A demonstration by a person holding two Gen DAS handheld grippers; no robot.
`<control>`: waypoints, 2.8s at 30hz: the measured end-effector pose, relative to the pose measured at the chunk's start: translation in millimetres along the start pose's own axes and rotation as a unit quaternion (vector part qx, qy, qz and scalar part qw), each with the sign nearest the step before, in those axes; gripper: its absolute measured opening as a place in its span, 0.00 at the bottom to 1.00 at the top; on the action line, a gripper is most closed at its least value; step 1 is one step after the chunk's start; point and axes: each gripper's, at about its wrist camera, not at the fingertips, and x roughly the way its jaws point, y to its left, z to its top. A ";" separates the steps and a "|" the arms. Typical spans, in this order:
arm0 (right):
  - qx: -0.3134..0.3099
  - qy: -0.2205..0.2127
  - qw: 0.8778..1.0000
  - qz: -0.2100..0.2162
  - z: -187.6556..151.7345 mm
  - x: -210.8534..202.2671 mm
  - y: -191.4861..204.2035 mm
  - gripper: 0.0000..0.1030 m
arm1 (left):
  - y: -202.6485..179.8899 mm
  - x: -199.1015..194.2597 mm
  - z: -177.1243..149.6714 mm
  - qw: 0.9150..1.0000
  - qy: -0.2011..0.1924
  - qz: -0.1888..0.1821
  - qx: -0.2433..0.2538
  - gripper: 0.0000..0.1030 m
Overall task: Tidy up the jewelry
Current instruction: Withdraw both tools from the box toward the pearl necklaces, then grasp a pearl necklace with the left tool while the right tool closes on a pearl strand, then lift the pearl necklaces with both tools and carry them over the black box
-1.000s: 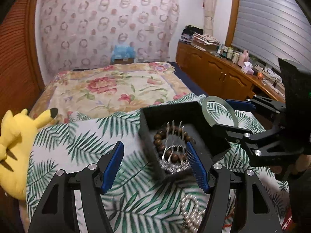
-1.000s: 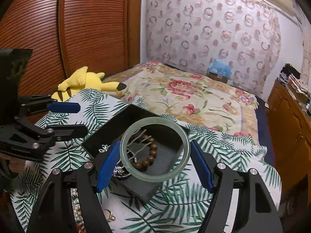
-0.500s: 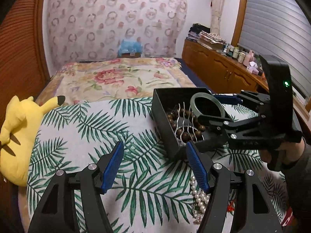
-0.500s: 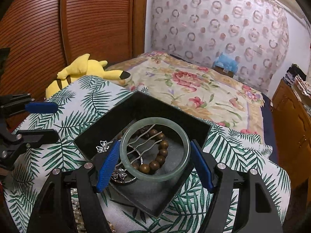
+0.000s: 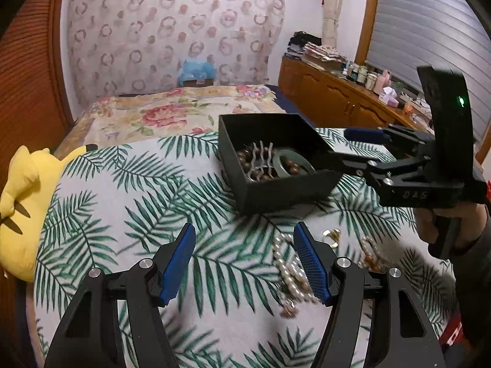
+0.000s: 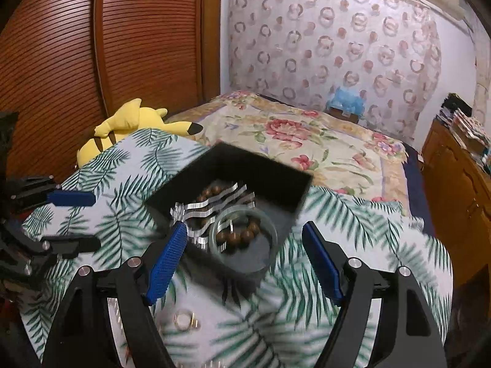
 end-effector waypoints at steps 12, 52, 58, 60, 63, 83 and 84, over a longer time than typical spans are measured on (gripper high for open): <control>0.022 0.053 0.998 -0.018 -77.6 -31.3 -5.3 0.34 | -19.9 -21.6 -30.1 1.000 -0.006 -0.010 0.010 0.62; 0.036 0.078 0.996 -0.020 -111.5 -32.3 6.1 0.07 | -22.6 53.1 -5.9 0.996 0.078 -0.023 0.039 0.31; 0.035 0.078 0.996 -0.022 -111.6 -31.7 7.3 0.07 | -26.5 65.7 -4.0 0.993 0.099 -0.011 0.066 0.31; 0.035 0.078 0.996 -0.021 -111.7 -32.0 6.9 0.07 | -28.3 66.6 -3.6 0.992 0.099 -0.007 0.075 0.31; 0.040 0.078 0.996 -0.017 -111.8 -31.9 5.9 0.07 | -32.3 69.5 -2.0 0.992 0.094 -0.001 0.086 0.07; 0.048 0.077 0.996 -0.008 -112.0 -30.2 3.4 0.07 | -62.0 -53.0 29.5 0.996 -0.045 -0.032 0.067 0.07; 0.048 0.077 0.996 -0.008 -112.4 -30.5 3.0 0.07 | -65.1 -59.6 32.0 0.996 -0.052 -0.033 0.070 0.07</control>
